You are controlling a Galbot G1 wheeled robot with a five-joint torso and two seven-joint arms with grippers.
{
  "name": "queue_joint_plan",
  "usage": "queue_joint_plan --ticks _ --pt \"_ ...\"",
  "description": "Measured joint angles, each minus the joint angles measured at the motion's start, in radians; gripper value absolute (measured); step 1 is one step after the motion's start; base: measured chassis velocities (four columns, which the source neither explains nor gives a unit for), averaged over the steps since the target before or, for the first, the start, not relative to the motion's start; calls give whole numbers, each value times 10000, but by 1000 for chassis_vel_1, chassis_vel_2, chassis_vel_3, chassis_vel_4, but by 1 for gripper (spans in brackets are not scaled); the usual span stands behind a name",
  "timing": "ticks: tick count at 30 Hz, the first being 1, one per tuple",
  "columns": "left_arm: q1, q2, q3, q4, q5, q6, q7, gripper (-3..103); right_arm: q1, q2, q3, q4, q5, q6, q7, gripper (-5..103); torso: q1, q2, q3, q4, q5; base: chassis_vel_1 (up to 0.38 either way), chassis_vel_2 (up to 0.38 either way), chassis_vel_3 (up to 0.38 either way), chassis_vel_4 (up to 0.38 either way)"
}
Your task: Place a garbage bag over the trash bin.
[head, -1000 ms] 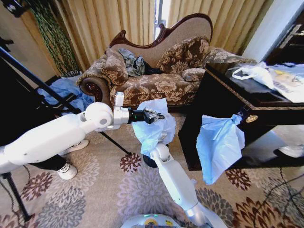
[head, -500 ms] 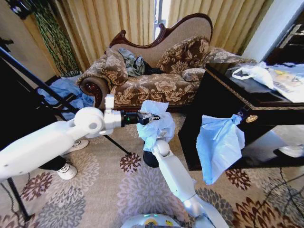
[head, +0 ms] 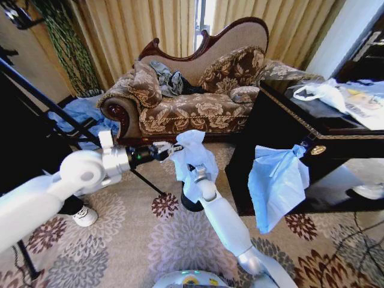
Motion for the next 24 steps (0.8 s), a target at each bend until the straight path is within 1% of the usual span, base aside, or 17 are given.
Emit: queue_joint_plan --ticks 3,4,5,6,8,10,11,13,14,15,16,17,18,21,22,23,24 --pt "693 -222 -68 -9 380 -472 -455 0 -92 -589 -48 166 -646 -311 -120 0 0 0 1 -2 3 0 0 0 0" --pt "724 -231 -70 -8 395 -494 -482 0 -98 -618 -49 174 -679 -324 -125 0 0 0 1 -2 3 0 0 0 0" --pt "892 -292 -87 -7 458 -630 -674 0 -137 -776 -52 224 -847 -404 -142 0 0 0 1 1 3 0 0 0 0" --pt "892 -292 -87 -7 458 -630 -674 0 -137 -776 -52 224 -847 -404 -142 0 0 0 1 1 3 0 0 0 0" --pt "1197 -493 -91 8 499 -910 -1165 0 -237 -1186 -55 470 -1132 -721 -272 0 0 0 1 4 3 0 0 0 0" --pt "1363 -681 -44 31 471 -1120 -1527 0 -302 -1639 -60 751 -1294 -1096 -488 0 0 0 1 1 3 0 0 0 0" --pt "1363 -681 -44 31 471 -1120 -1527 0 -302 -1639 -60 751 -1294 -1096 -488 0 0 0 1 1 3 0 0 0 0" --pt "1515 -901 -1 33 292 -1326 -1890 0 -324 -2048 -129 982 -1332 -1406 -634 0 0 0 1 -1 4 0 0 0 0" --pt "1666 -1140 33 33 12 -1528 -2219 0 -324 -2390 -216 1153 -1357 -1644 -711 0 0 0 1 0 3 0 0 0 0" --pt "1666 -1140 33 33 12 -1528 -2219 0 -324 -2390 -216 1153 -1357 -1644 -711 0 0 0 1 0 3 0 0 0 0" --pt "1741 -1260 47 33 -161 -1627 -2347 0 -325 -2507 -238 1212 -1389 -1734 -751 0 0 0 1 0 3 0 0 0 0" --pt "1891 -1491 67 33 -532 -1759 -2591 0 -342 -2680 -278 1325 -1466 -1874 -833 0 0 0 1 2 3 0 0 0 0" --pt "1891 -1491 67 33 -532 -1759 -2591 0 -342 -2680 -278 1325 -1466 -1874 -833 0 0 0 1 2 3 0 0 0 0" --pt "2335 -2178 59 30 -1287 -2066 -3171 0 -437 -3011 -378 1560 -1598 -2147 -1057 0 1 0 1 3 3 0 0 0 0" --pt "2632 -2552 3 44 -1480 -2198 -3359 0 -482 -3164 -470 1641 -1658 -2238 -1168 0 2 0 1 0 3 0 0 0 0" --pt "2632 -2552 3 44 -1480 -2198 -3359 0 -482 -3164 -470 1641 -1658 -2238 -1168 0 2 0 1 0 3 0 0 0 0" --pt "2935 -2852 -57 94 -1564 -2306 -3452 0 -497 -3278 -549 1659 -1743 -2271 -1255 0 2 0 1 0 5 0 0 0 0"
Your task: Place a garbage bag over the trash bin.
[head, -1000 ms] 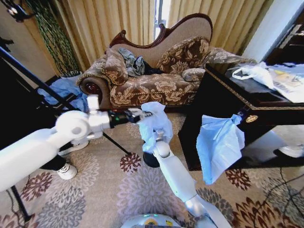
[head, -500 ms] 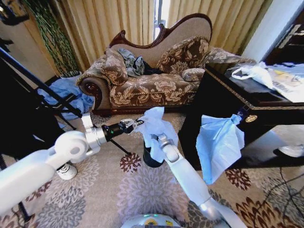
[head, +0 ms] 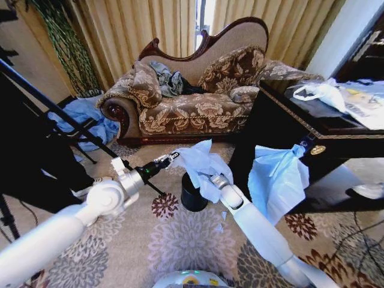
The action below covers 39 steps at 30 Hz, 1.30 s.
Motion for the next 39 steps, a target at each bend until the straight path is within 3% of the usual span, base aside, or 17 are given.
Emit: queue_joint_plan --ticks 6,7,9,10,12,16,24,30,34,39 --pt "1007 -1267 -152 384 -635 -89 17 0 235 -254 -392 -341 -785 13 -418 0 -1 0 0 5 0 0 0 0 0" --pt "1081 -1487 -157 481 -865 -81 26 0 307 -254 -446 -476 -1093 84 -462 0 -1 0 0 5 0 0 0 0 0" --pt "1214 -2128 -183 921 -1661 45 96 0 521 -120 -325 -969 -2843 706 -940 0 0 0 1 1 0 0 0 0 0" --pt "1214 -2128 -183 921 -1661 45 96 0 521 -120 -325 -969 -2843 706 -940 0 0 0 1 1 0 0 0 0 0" --pt "1274 -2631 -246 1323 -2572 279 128 0 695 -21 -330 -1171 -3760 808 -1339 0 0 0 2 3 -1 0 0 0 0" --pt "1369 -3300 -286 1729 -3424 532 105 0 841 -66 -411 -1174 -4328 847 -1796 0 0 0 2 3 -2 0 0 0 0" --pt "1399 -4190 -176 1950 -3952 801 162 0 792 -531 -506 -813 -4333 859 -2149 0 -1 0 1 2 -2 0 0 0 0" --pt "934 -4719 -44 2402 -3956 980 383 0 477 -745 -648 -254 -3180 267 -2287 0 -1 0 1 0 -1 0 0 0 0" --pt "767 -4954 -136 2763 -3906 1035 498 0 260 -563 -817 -217 -2477 -66 -2175 0 0 0 1 -1 -4 0 0 0 0" --pt "791 -5075 -175 2992 -3783 1188 743 0 586 301 -1165 -1034 -2200 -280 -1906 0 -1 0 1 3 -3 0 0 0 0"
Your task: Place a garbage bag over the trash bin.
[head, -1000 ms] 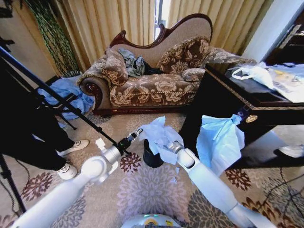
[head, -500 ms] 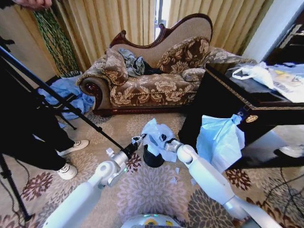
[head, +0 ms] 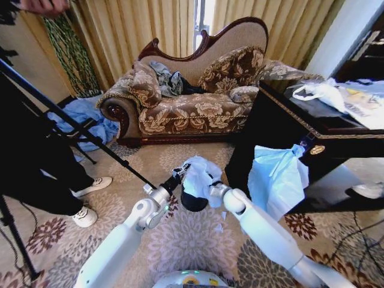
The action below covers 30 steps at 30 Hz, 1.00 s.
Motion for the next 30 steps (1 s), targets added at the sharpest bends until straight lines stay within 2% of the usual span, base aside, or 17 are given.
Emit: queue_joint_plan --ticks 7,13,15,19,22,23,25,27,30 --pt "298 40 -102 -32 146 71 187 0 959 846 -531 -1174 -317 -178 -29 0 0 0 0 1 -3 0 0 0 0" --pt "421 1 -303 -34 170 157 344 0 1781 966 -1137 -1728 -360 -540 -497 0 1 0 0 -1 0 0 0 0 0" --pt "426 -131 -393 100 206 213 430 0 2307 952 -1517 -1944 -482 -788 -966 0 0 0 0 -1 -2 0 0 0 0" --pt "473 -244 -458 139 231 241 506 0 2849 786 -1858 -2066 -706 -874 -1424 0 1 0 1 -1 0 0 0 0 0" --pt "674 -525 -593 135 250 328 671 0 4068 195 -2950 -2133 -868 -867 -2132 0 1 0 0 -2 0 0 0 0 0" --pt "674 -525 -593 135 250 328 671 0 4068 195 -2950 -2133 -868 -867 -2132 0 1 0 0 -2 0 0 0 0 0" --pt "779 -776 -651 147 266 370 756 0 4785 -199 -3753 -2055 -823 -858 -2526 0 1 0 0 -1 1 0 0 0 0" --pt "796 -820 -655 155 268 373 763 0 4889 -267 -3892 -2025 -801 -857 -2584 0 1 0 0 -1 1 0 0 0 0" --pt "918 -1256 -642 229 291 405 868 0 5527 -871 -4981 -1677 -608 -851 -2990 0 1 0 0 0 3 0 0 0 0"
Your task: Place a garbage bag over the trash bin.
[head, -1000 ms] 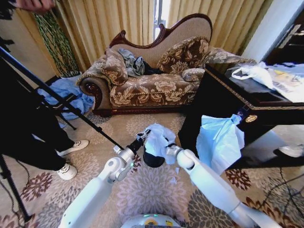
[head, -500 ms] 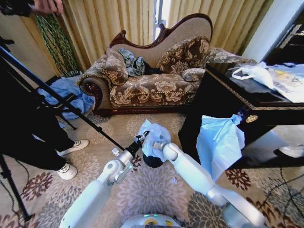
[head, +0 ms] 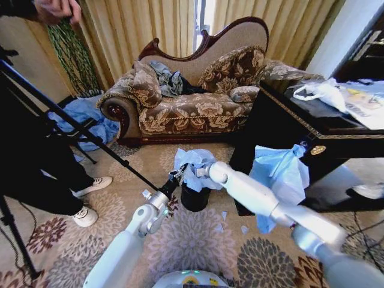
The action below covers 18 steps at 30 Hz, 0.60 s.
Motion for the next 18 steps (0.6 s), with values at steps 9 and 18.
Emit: queue_joint_plan --ticks 9,18 --pt "-226 -671 463 245 20 452 551 0 275 -1065 -495 810 116 -58 -197 0 0 0 0 0 -1 0 0 0 0" --pt "-1305 -1263 685 1874 268 1061 1647 0 -32 -1783 -390 1972 951 -488 -194 0 -1 1 0 -5 -3 0 0 0 0"
